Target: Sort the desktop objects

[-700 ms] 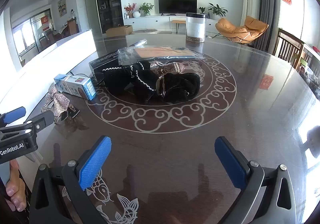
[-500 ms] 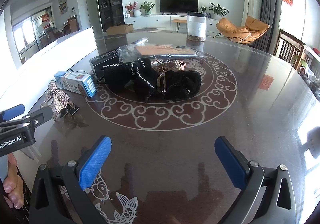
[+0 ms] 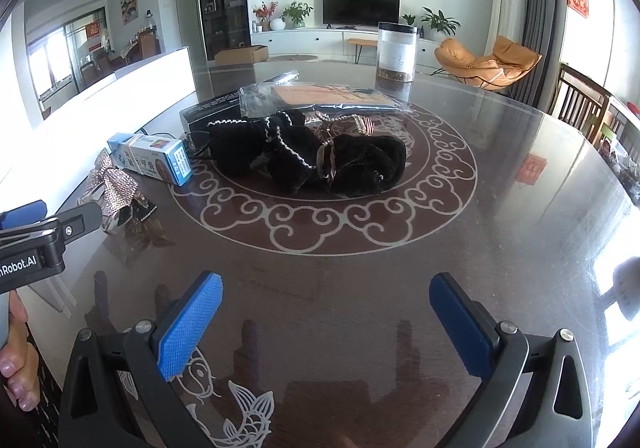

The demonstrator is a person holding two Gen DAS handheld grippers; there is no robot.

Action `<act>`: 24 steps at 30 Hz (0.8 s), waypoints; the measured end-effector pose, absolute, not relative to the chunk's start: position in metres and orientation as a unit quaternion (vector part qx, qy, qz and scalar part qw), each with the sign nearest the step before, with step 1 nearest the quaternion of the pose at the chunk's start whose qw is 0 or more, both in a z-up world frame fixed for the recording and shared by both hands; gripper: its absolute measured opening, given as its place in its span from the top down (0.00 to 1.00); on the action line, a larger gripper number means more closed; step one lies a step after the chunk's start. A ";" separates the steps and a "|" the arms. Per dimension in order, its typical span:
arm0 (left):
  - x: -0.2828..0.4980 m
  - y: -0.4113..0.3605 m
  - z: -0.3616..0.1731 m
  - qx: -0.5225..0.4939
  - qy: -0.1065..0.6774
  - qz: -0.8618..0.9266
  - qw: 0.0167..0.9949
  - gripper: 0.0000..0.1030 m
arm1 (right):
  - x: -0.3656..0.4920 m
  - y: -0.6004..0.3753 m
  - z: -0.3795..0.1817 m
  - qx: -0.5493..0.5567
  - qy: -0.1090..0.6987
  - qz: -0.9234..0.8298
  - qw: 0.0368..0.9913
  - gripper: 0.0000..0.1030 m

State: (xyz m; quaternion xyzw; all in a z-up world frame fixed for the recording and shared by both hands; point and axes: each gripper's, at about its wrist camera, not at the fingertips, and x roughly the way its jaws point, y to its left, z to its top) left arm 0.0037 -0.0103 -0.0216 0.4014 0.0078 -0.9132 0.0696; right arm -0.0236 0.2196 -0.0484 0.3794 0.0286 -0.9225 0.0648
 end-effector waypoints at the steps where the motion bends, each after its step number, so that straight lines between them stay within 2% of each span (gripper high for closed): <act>1: 0.004 -0.010 -0.022 0.401 0.007 -0.913 0.070 0.00 | -0.024 0.219 -0.049 0.380 0.029 -0.922 0.065 0.00; 24: 0.003 -0.009 -0.022 0.402 0.007 -0.913 0.071 0.00 | -0.022 0.214 -0.052 0.381 0.036 -0.921 0.069 0.00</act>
